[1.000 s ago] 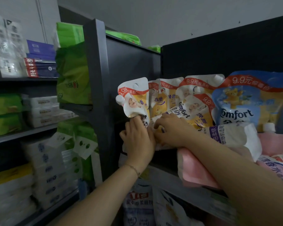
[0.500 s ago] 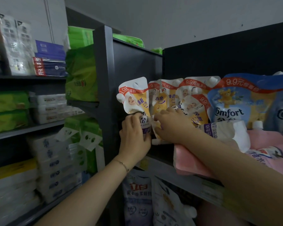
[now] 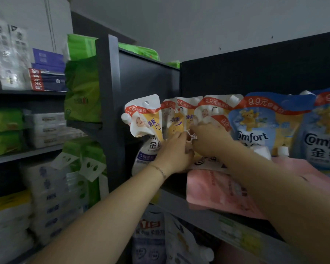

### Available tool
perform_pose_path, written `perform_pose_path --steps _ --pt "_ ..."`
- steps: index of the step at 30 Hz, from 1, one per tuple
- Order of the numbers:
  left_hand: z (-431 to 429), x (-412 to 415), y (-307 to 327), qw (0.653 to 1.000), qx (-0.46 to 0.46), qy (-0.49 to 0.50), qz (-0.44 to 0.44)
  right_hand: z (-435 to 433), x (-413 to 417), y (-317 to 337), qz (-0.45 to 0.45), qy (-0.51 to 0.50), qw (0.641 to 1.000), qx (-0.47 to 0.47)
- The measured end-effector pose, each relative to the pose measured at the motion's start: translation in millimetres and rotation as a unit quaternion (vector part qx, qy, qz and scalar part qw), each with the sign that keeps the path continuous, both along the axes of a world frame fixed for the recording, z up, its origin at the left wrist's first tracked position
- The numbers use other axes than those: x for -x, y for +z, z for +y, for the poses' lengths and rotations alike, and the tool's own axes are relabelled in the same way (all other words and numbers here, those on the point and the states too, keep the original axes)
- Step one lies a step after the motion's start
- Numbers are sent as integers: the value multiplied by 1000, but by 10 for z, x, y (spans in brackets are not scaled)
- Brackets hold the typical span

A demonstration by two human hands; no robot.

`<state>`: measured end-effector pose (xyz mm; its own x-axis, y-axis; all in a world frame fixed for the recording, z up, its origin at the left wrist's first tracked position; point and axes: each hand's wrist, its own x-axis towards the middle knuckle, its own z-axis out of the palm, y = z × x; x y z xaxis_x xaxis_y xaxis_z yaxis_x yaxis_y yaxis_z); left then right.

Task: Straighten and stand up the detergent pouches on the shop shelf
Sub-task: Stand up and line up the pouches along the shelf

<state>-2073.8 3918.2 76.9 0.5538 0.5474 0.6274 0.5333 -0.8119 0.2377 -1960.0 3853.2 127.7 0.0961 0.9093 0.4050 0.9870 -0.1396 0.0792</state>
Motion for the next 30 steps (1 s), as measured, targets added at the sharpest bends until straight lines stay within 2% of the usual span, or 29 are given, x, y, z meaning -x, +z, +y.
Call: perform_pose_path --steps 2,7,15,20,23,25,27,30 --pt "61 -180 65 998 32 29 36 47 -47 -90 7 -21 1000 0" --pt "255 -483 108 991 25 60 118 86 -122 -113 30 -38 998 -28" --pt "256 -567 50 983 12 113 142 73 -106 -175 36 -16 998 -56" --pt "241 -502 -107 999 21 43 -1 58 -40 -205 36 -1 993 -117" --pt "317 -495 -158 999 -4 37 -35 57 -26 -213 47 16 986 -159" --pt "353 -465 -180 995 -12 25 -93 42 -37 -208 58 27 980 -188" --pt "372 -411 -200 980 34 -7 -198 33 -39 -208 61 44 971 -227" --pt "381 -335 -194 930 128 -62 -340 43 -23 -211 67 58 956 -279"
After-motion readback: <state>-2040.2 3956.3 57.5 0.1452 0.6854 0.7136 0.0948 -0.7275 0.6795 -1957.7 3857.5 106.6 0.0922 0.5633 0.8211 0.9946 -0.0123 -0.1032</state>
